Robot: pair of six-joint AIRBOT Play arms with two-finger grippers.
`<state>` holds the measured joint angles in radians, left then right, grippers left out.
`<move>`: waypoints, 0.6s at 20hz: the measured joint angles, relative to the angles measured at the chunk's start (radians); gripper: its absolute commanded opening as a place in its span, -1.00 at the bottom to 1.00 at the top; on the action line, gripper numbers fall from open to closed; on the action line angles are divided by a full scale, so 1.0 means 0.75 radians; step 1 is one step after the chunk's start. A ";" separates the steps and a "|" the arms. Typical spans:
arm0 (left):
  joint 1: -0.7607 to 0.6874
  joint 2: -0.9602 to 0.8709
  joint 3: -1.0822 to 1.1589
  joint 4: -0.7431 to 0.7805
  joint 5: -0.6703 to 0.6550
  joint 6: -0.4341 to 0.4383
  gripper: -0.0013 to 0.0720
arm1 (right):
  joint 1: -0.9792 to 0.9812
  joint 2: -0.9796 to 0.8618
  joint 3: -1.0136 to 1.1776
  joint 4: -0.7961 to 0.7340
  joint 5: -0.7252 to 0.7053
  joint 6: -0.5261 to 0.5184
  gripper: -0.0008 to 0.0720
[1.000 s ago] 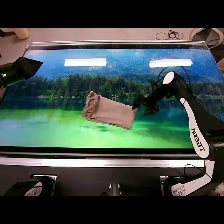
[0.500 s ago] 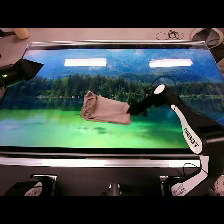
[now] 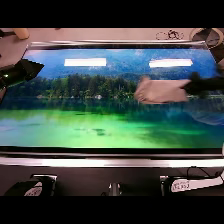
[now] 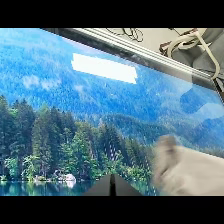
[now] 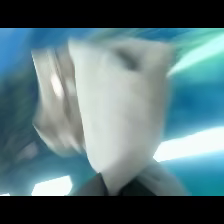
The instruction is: Fold the shirts.
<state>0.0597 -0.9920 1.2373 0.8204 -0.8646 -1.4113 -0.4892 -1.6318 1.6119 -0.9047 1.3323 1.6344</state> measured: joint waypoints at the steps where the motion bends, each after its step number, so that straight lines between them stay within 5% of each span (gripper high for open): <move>1: 0.000 -0.002 0.001 0.001 0.000 -0.001 -0.90 | -0.092 0.025 0.006 -0.079 0.052 0.017 -0.92; 6: 0.000 -0.004 0.001 0.001 -0.001 -0.004 -0.90 | -0.460 0.150 -0.094 -0.444 0.269 0.109 -0.93; 12: 0.000 -0.004 0.001 0.001 -0.001 -0.004 -0.90 | -0.672 0.379 -0.595 -0.650 0.166 0.178 -0.92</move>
<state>0.0597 -0.9951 1.2377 0.8207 -0.8650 -1.4143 -0.9932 -1.3472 1.1656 -1.3918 1.4567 1.7676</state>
